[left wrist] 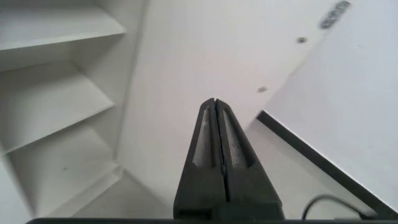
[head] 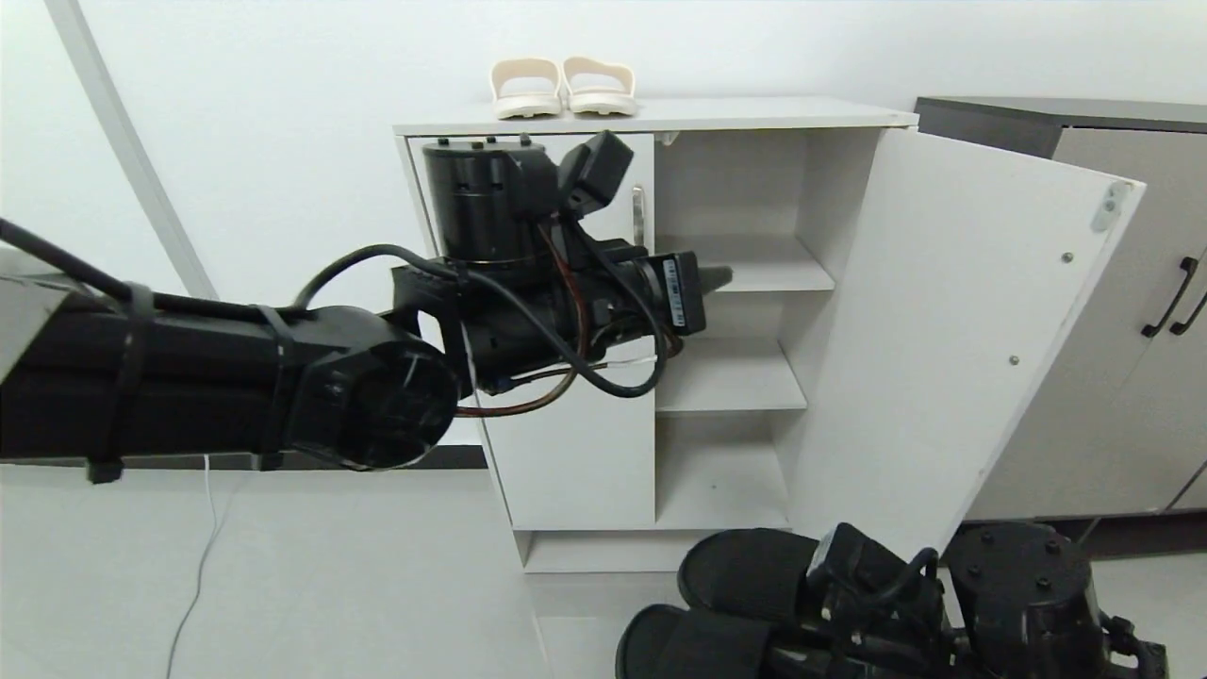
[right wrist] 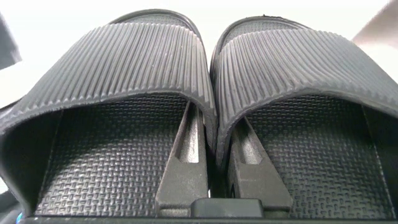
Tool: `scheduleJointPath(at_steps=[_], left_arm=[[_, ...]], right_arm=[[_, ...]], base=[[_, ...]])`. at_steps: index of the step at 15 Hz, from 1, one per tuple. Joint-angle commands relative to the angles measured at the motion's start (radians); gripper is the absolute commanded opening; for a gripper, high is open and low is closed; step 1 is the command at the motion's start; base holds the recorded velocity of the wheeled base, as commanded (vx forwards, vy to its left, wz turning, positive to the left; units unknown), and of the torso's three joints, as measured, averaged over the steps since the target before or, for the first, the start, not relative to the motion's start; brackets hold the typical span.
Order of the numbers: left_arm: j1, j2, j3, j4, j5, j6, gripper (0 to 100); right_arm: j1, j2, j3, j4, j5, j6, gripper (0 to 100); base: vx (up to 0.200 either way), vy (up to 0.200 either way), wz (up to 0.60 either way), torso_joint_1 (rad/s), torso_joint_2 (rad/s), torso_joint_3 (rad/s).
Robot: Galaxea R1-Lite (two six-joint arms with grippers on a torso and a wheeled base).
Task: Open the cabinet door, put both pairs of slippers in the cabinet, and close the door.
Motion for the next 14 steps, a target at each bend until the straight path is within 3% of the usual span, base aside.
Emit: scheduleJointPath(at_steps=[1,3,6,9,13,14], left_arm=[[0.061,-0.138,0.102,0.004,0.002,0.001,0],[0.119,-0.263,0.227,0.002,0.040,0.002,0],[0.194,-0.498,0.447,0.004,0.074,0.002,0],[0.251,-0.725,0.606,0.054,0.114,0.007,0],[0.263,-1.061,0.738,0.335,0.281,0.094,0],[0.263,-1.173,0.789,0.433,0.379,0.123,0]], right_arm=[[-0.059,0.021,-0.073,-0.001,-0.049,0.042,0],[-0.076,0.048,-0.156,0.003,-0.135,0.137,0],[-0.078,0.140,-0.260,0.002,-0.323,0.173,0],[-0.115,0.169,-0.302,0.003,-0.342,0.210,0],[-0.125,0.169,-0.315,0.002,-0.348,0.213,0],[-0.125,0.174,-0.321,0.003,-0.366,0.213,0]], base=[[0.000,0.000,0.00,0.000,0.00,0.000],[0.000,0.000,0.00,0.000,0.00,0.000],[0.000,0.000,0.00,0.000,0.00,0.000],[0.000,0.000,0.00,0.000,0.00,0.000],[0.000,0.000,0.00,0.000,0.00,0.000],[0.000,0.000,0.00,0.000,0.00,0.000]])
